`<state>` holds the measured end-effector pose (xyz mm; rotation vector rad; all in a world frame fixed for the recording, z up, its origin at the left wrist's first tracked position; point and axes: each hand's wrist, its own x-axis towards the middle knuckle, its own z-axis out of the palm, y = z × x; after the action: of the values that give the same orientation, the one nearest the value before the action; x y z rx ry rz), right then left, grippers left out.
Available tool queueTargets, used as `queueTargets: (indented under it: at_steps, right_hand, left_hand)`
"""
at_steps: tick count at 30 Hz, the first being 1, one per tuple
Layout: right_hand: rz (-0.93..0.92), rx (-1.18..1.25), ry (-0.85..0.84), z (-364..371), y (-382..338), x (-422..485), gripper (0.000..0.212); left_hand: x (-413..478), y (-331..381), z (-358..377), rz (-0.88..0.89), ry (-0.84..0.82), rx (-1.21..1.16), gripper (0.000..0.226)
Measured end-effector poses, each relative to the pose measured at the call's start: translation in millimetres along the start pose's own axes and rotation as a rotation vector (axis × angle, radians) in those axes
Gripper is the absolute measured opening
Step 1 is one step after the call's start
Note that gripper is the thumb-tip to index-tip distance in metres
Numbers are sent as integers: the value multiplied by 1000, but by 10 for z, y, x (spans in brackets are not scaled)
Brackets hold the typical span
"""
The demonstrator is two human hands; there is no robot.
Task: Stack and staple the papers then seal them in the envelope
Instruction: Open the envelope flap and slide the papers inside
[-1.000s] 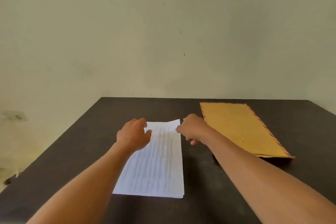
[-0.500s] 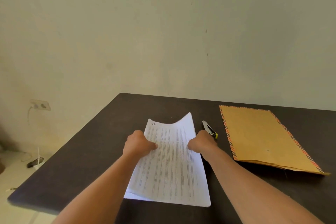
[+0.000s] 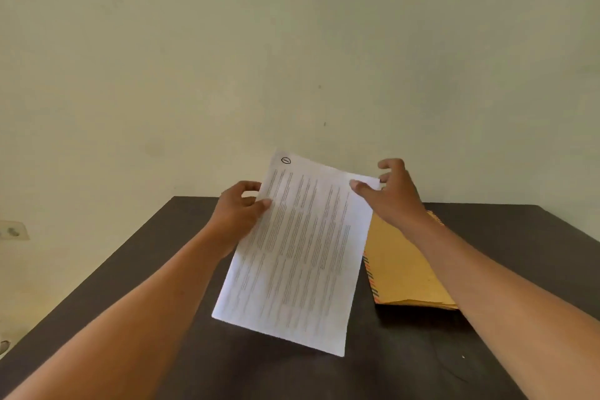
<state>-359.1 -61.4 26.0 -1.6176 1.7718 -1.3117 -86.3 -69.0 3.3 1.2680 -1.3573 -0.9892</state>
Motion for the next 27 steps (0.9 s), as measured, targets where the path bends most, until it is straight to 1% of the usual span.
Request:
queueTargets:
  at_steps: [1,2,3,4,6,7,11,14,17,20,23,25,27]
  right_hand:
    - [-72,-55,28,-174,-39,61,74]
    - [-123,-112,-6,-348,-87,110,74]
    - [-143,-167,-90,-517,-141,138,73]
    - [-124,-209,-201,-666,-185,156,69]
    - [-21,-197,-410,-924,-213,162,55]
    - [30,-158,-464,-1037,-187,146,48]
    - [212,99,-504,-1457,126,-28,44]
    - [330,167,-577,-1704,422,-266,39]
    - [407,155,-482,-1942,717,-504,32]
    - [482,153,-375,-2218,1033,-779,36]
    - [599,256,-242,-2522,1371,-1128,35]
    - [681,360,-135,-2718,1607,-1376,39]
    - [748,469,-4,-2872,1790,-1591,37]
  left_hand:
    - [39,137,65,39,-82,19,20]
    - [74,271,141,77,-157,47,19]
    - [111,401,230,114,-226,79,19]
    - [144,516,334,149,-291,112,19]
    - [187,715,579,209,-412,183,19]
    - [193,795,708,234,-461,217,20]
    - [179,976,1198,331,-577,315,21]
    - [133,993,1559,414,-593,396,14]
    - [85,949,1887,442,-555,393,12]
    - [117,826,2036,410,-491,381,23]
    - [214,484,2097,294,-408,458,23]
    - [243,154,2173,208,-425,497,18]
    - [167,-162,2250,189,-539,595,15]
